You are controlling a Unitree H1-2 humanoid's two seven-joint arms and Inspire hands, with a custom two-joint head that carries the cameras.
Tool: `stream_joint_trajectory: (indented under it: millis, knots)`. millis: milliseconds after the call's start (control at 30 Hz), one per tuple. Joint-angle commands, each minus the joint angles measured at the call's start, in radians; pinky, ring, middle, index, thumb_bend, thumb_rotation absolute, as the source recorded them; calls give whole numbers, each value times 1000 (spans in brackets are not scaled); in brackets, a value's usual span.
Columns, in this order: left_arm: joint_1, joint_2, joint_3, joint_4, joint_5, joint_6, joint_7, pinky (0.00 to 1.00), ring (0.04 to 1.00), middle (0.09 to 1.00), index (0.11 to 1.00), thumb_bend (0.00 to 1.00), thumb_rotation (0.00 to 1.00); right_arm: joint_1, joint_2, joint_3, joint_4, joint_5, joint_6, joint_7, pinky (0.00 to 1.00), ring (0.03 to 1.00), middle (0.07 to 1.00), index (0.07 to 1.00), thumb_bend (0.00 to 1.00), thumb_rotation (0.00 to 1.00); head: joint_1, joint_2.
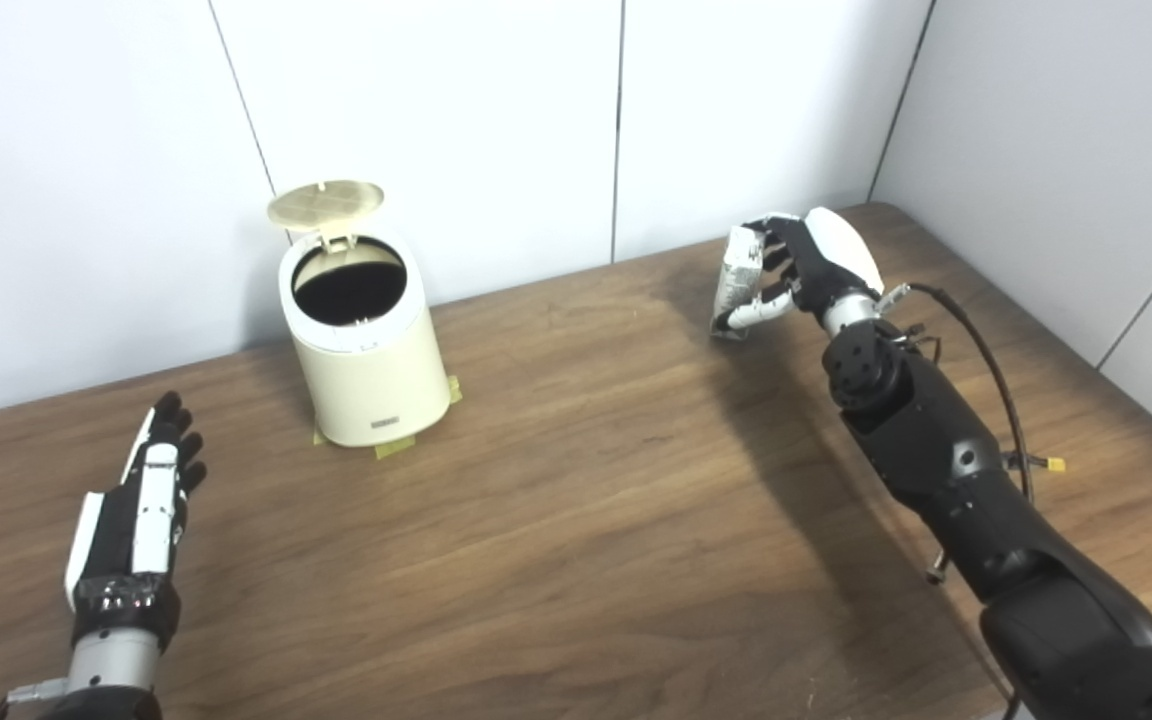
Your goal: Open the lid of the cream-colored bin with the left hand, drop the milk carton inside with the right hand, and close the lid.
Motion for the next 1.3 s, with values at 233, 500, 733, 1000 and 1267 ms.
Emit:
stream_joint_trajectory:
  millis: [233, 500, 733, 1000, 1267]
  knots:
    - [-31, 14, 2, -43, 8, -20, -5, 945, 965, 980, 990, 388, 991, -42, -8, 2, -9, -7, -64, -42, 569, 643, 675, 685, 741, 0, 3, 2]
    - [-25, 12, 1, -53, 18, -15, 1, 933, 957, 970, 983, 367, 981, -36, 21, -24, 25, 14, -127, -116, 496, 539, 529, 578, 607, 0, 2, 6]
    - [-25, 19, -6, -40, 20, -22, -11, 961, 969, 979, 995, 373, 984, -29, 19, -27, 33, 18, -140, -129, 466, 452, 502, 479, 519, 0, 1, 9]
    - [-20, 26, -8, -38, 34, -29, -15, 937, 966, 976, 994, 394, 990, -21, 18, -27, 24, 16, -128, -127, 472, 454, 503, 476, 519, 0, 8, 15]
    - [-16, 15, -3, -53, 22, -13, -13, 948, 967, 973, 995, 404, 968, -4, 22, -34, -46, 17, -135, -129, 470, 449, 511, 472, 519, 0, 27, 22]
